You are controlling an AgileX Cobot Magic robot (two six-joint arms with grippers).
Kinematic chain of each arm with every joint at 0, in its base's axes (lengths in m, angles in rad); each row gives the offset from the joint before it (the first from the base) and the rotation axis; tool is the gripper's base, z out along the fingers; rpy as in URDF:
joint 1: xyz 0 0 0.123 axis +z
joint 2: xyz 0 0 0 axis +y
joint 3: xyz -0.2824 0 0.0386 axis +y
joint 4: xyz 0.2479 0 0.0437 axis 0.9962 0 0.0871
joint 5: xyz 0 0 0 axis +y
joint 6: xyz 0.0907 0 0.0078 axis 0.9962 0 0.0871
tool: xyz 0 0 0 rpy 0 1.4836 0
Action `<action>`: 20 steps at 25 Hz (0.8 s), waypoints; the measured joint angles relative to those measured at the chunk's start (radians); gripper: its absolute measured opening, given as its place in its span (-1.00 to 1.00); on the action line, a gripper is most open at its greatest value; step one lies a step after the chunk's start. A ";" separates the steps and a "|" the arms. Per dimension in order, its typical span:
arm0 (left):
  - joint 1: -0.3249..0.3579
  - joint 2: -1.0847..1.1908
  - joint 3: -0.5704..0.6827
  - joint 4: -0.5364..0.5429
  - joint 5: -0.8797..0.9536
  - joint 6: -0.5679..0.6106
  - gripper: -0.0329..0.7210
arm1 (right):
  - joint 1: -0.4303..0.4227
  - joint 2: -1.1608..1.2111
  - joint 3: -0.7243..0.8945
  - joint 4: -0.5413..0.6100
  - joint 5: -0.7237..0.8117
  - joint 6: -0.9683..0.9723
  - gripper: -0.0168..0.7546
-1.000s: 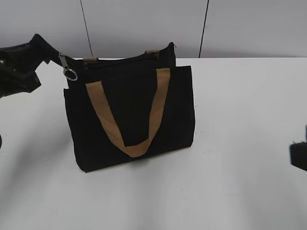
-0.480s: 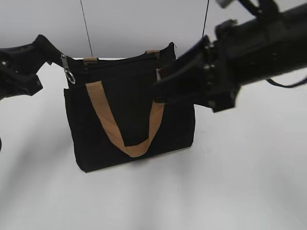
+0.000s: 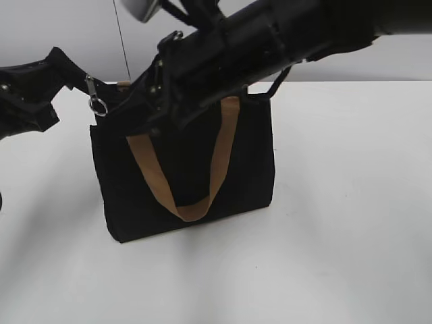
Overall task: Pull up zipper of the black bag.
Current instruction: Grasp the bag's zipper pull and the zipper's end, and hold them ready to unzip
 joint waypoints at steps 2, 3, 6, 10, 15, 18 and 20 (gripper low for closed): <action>0.000 0.000 0.000 0.000 -0.006 -0.017 -0.88 | 0.023 0.049 -0.036 0.000 -0.019 0.000 -0.04; 0.000 0.000 0.000 0.000 -0.008 -0.023 -0.88 | 0.031 0.066 -0.047 0.000 -0.030 0.000 -0.06; 0.000 0.000 0.000 0.000 -0.009 -0.031 -0.88 | 0.048 0.114 -0.076 0.000 -0.056 0.000 -0.12; 0.000 0.000 0.000 0.000 -0.009 -0.033 -0.88 | 0.052 0.153 -0.087 0.012 -0.103 0.000 -0.16; 0.000 0.000 0.000 0.001 -0.009 -0.034 -0.88 | 0.053 0.159 -0.090 0.024 -0.157 0.000 -0.16; 0.000 0.000 0.000 0.001 -0.009 -0.034 -0.88 | 0.053 0.159 -0.092 0.031 -0.189 0.000 -0.16; 0.000 0.000 0.000 0.001 -0.009 -0.034 -0.88 | 0.053 0.159 -0.093 0.042 -0.199 0.000 -0.16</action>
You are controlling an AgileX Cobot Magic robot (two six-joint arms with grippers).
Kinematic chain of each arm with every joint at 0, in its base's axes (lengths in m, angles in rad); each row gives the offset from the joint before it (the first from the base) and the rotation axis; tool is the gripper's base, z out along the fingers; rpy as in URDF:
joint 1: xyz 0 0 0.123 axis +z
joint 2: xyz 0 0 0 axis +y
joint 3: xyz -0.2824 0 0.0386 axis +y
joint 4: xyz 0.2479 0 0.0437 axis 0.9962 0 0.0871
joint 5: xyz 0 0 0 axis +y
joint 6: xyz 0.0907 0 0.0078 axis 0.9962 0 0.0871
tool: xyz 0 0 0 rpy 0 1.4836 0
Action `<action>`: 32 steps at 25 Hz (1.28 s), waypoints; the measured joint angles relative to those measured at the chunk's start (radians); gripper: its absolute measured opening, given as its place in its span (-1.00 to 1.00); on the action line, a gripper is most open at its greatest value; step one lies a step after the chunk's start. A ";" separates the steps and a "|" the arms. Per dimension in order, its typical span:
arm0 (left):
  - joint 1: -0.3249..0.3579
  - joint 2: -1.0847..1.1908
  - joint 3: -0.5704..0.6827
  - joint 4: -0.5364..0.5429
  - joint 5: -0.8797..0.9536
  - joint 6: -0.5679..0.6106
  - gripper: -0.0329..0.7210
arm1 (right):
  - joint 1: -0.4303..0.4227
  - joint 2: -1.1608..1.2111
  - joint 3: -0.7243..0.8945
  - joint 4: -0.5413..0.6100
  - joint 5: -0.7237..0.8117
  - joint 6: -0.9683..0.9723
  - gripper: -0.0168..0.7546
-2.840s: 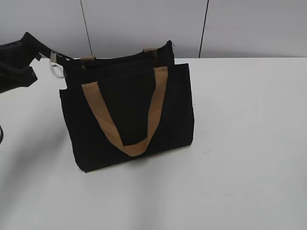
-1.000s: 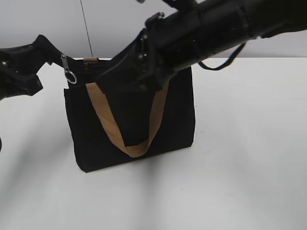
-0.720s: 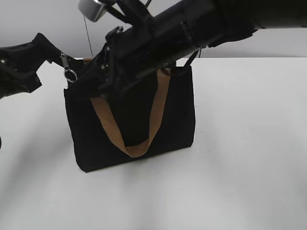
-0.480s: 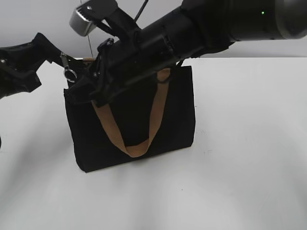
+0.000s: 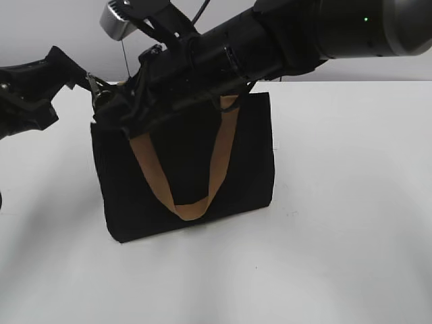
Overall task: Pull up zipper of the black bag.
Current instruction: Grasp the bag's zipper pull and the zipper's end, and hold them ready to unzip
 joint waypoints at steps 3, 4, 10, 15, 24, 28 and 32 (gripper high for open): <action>0.000 0.000 0.000 0.000 -0.001 0.000 -0.88 | 0.000 0.000 0.000 0.020 -0.004 0.000 -0.16; 0.000 0.000 0.000 0.000 -0.001 0.000 -0.88 | 0.000 0.000 0.000 0.024 -0.007 0.000 -0.16; 0.000 0.000 0.000 0.000 -0.001 0.000 -0.88 | 0.000 0.000 0.000 0.032 -0.012 0.000 -0.16; 0.000 0.000 0.000 0.000 -0.001 0.000 -0.88 | 0.000 0.000 0.000 0.033 -0.028 0.000 -0.16; 0.000 0.000 0.000 0.000 -0.001 0.000 -0.88 | -0.001 0.000 0.000 0.030 -0.029 0.002 -0.16; 0.000 0.000 0.000 0.000 -0.001 0.000 -0.88 | -0.001 0.000 0.000 0.007 -0.029 0.002 -0.16; 0.000 0.000 0.000 0.000 0.001 0.000 -0.88 | -0.001 0.000 0.000 0.003 -0.035 0.002 -0.16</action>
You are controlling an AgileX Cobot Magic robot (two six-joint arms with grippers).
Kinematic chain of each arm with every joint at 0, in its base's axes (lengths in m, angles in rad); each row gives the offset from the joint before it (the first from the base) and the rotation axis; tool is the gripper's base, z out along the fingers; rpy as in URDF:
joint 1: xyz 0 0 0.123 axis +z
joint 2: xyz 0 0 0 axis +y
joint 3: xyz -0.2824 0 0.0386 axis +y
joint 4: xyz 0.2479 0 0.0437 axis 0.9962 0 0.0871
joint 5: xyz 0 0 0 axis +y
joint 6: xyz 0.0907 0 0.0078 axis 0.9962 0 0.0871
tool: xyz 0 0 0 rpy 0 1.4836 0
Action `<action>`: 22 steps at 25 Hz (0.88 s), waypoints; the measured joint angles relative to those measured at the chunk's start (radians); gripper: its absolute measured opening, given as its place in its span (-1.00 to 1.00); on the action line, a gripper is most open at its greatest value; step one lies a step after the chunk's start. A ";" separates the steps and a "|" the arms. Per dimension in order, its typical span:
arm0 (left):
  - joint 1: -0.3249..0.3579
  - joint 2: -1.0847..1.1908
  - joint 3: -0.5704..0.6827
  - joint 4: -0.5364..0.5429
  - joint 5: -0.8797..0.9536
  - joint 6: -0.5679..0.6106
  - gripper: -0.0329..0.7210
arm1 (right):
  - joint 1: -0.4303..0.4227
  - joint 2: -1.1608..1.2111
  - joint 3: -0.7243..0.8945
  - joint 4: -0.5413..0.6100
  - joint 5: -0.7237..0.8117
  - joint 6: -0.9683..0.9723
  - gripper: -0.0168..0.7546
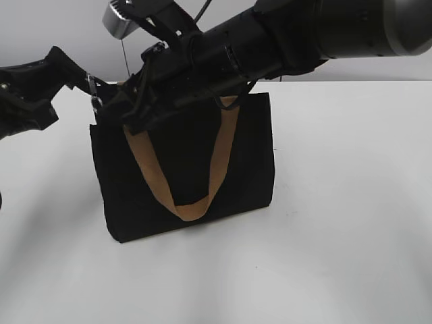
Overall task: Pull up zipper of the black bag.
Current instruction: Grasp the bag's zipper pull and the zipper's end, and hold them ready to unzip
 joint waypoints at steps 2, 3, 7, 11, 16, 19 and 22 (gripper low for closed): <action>0.000 0.000 0.000 0.000 0.000 0.000 -0.88 | 0.000 0.000 0.000 0.000 0.005 0.000 -0.16; 0.000 0.000 0.000 0.000 0.000 0.000 -0.88 | 0.000 0.000 0.000 0.000 0.002 0.000 -0.16; 0.000 0.000 0.000 0.000 0.000 0.000 -0.88 | 0.000 0.000 0.000 0.023 -0.008 0.000 -0.17; 0.000 0.000 0.000 0.000 0.000 0.000 -0.88 | 0.000 0.000 0.000 0.052 0.034 0.000 -0.25; 0.000 0.000 0.000 0.000 0.000 0.000 -0.88 | 0.000 0.000 0.000 0.054 0.077 0.000 -0.33; 0.000 0.000 0.000 0.000 0.000 0.000 -0.88 | 0.000 0.000 0.000 0.056 0.081 0.000 -0.34; 0.000 0.000 0.000 0.000 0.000 0.000 -0.88 | 0.000 0.000 0.000 0.072 0.062 0.000 -0.35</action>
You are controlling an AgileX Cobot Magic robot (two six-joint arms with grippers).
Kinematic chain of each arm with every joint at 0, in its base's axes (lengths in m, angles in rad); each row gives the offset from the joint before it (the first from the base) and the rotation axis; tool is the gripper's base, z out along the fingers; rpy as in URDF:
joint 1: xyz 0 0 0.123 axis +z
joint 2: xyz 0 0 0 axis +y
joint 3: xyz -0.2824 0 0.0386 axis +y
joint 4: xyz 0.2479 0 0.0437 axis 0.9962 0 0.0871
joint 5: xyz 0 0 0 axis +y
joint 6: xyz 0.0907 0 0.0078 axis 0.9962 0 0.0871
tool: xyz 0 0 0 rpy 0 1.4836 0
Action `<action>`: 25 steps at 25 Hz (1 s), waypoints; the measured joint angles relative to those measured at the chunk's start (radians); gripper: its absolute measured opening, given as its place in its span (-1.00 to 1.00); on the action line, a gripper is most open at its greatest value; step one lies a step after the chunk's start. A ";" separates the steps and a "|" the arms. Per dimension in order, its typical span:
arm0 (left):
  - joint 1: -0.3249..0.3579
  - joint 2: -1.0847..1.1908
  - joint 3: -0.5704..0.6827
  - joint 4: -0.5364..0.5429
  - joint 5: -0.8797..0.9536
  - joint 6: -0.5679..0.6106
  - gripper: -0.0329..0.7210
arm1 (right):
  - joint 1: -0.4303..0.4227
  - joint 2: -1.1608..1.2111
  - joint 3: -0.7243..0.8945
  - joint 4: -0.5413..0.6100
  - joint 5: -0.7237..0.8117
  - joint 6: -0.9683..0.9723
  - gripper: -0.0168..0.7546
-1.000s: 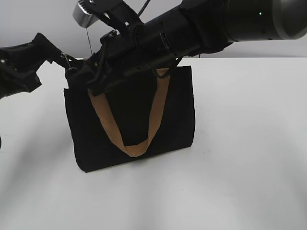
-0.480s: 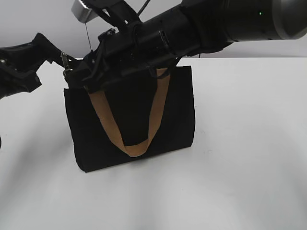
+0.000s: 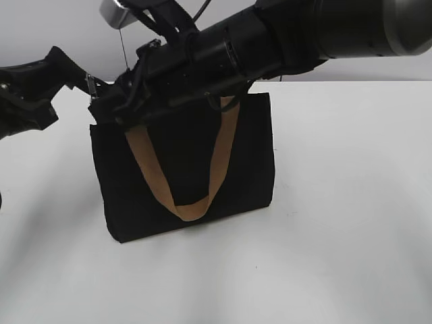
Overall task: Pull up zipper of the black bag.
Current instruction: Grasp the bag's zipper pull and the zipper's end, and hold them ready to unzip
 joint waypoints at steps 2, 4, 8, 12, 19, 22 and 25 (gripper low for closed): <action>0.000 0.000 0.000 0.000 0.000 0.000 -0.88 | 0.000 0.000 0.000 0.008 -0.011 0.000 -0.35; 0.000 0.000 0.000 0.000 0.000 0.000 -0.88 | 0.000 0.003 0.000 0.010 -0.014 0.000 -0.35; 0.000 0.000 0.000 0.000 0.000 0.000 -0.88 | 0.000 0.012 0.000 0.011 -0.014 0.000 -0.35; 0.000 0.000 0.000 0.000 0.010 0.000 -0.88 | 0.000 0.019 0.000 0.037 -0.014 0.000 -0.44; 0.000 0.000 0.000 0.000 0.018 0.000 -0.88 | 0.000 0.020 0.000 0.055 -0.014 0.001 -0.86; 0.000 -0.001 0.000 0.000 0.020 0.000 -0.88 | 0.000 0.020 0.000 0.055 -0.015 0.021 -0.96; 0.000 -0.001 0.000 0.000 0.041 0.000 -0.88 | 0.000 0.019 0.000 0.051 -0.015 0.061 -0.96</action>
